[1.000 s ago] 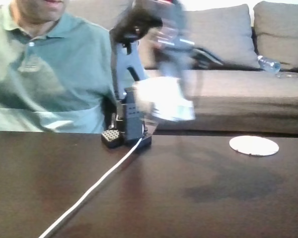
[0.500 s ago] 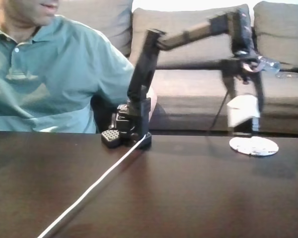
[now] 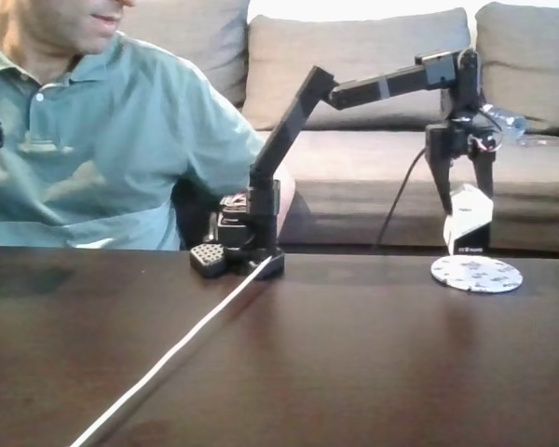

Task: Grasp a servo box and put it on the zirlivani.

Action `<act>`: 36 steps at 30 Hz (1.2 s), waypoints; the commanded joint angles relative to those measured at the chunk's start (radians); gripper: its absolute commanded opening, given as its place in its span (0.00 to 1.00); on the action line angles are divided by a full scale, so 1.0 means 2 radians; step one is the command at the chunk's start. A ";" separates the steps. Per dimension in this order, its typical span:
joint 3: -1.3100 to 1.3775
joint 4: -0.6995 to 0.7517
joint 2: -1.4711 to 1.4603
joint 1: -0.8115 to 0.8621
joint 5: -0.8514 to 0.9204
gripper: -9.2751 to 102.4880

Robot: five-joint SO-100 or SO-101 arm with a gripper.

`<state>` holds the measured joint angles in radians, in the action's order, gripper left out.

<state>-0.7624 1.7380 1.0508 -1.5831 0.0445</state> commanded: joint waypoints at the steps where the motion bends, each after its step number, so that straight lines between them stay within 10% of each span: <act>1: 0.018 0.036 0.002 -0.016 0.001 0.13; 36: 0.138 0.033 -0.123 -0.028 0.005 0.13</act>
<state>-0.5308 1.7380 0.7931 -1.6322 0.0506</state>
